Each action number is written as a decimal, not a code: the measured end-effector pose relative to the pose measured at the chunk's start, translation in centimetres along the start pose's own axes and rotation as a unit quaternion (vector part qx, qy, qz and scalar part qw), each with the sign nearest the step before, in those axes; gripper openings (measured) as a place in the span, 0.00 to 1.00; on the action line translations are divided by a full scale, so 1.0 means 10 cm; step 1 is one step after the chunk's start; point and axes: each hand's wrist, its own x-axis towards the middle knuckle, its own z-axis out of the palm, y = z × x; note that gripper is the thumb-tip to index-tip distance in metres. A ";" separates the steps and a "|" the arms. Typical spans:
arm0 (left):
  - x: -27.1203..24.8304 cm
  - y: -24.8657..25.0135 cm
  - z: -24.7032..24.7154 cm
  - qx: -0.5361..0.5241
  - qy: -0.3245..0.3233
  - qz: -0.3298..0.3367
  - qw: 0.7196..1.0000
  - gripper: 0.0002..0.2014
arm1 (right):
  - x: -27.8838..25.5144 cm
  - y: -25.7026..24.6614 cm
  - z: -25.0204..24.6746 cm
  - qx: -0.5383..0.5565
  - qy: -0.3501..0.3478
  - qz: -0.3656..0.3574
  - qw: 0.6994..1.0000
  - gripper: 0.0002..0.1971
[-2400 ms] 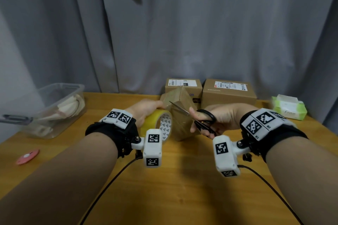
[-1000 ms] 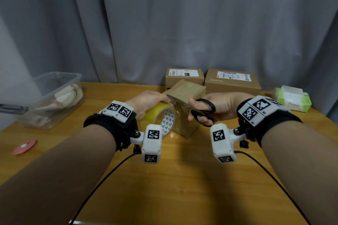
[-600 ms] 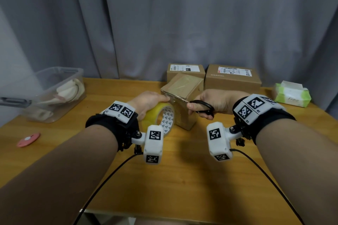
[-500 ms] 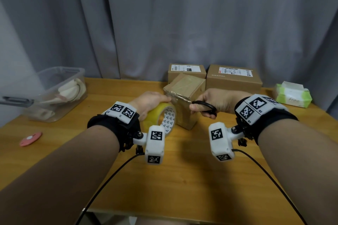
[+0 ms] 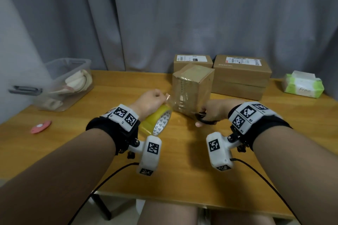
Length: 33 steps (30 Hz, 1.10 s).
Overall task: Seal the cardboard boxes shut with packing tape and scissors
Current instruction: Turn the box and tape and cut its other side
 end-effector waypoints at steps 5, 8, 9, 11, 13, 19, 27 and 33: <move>-0.11 -0.21 0.05 0.029 0.018 0.099 0.994 0.07 | 0.04 -0.07 0.30 0.031 0.163 -0.015 0.986 0.12; -0.19 -0.20 0.10 0.033 0.021 0.145 0.989 0.05 | -0.07 -0.26 0.34 0.230 0.291 -0.130 0.920 0.13; -0.23 -0.19 0.12 0.035 0.017 0.163 0.986 0.03 | -0.13 -0.34 0.36 0.273 0.283 -0.166 0.904 0.15; -0.31 -0.18 0.17 0.044 -0.005 0.195 0.980 0.01 | -0.20 -0.47 0.40 0.318 0.251 -0.191 0.894 0.16; -0.35 -0.19 0.20 0.064 -0.018 0.203 0.977 0.02 | -0.21 -0.52 0.43 0.354 0.244 -0.175 0.886 0.12; -0.36 -0.18 0.15 0.137 -0.001 0.153 0.979 0.11 | -0.18 -0.59 0.35 0.270 0.281 -0.142 0.910 0.10; -0.25 -0.19 0.08 0.098 0.007 0.146 0.984 0.17 | -0.19 -0.61 0.23 0.184 0.314 -0.144 0.920 0.05; -0.26 -0.20 0.09 0.078 0.003 0.179 0.981 0.07 | -0.20 -0.53 0.17 0.217 0.307 -0.145 0.915 0.15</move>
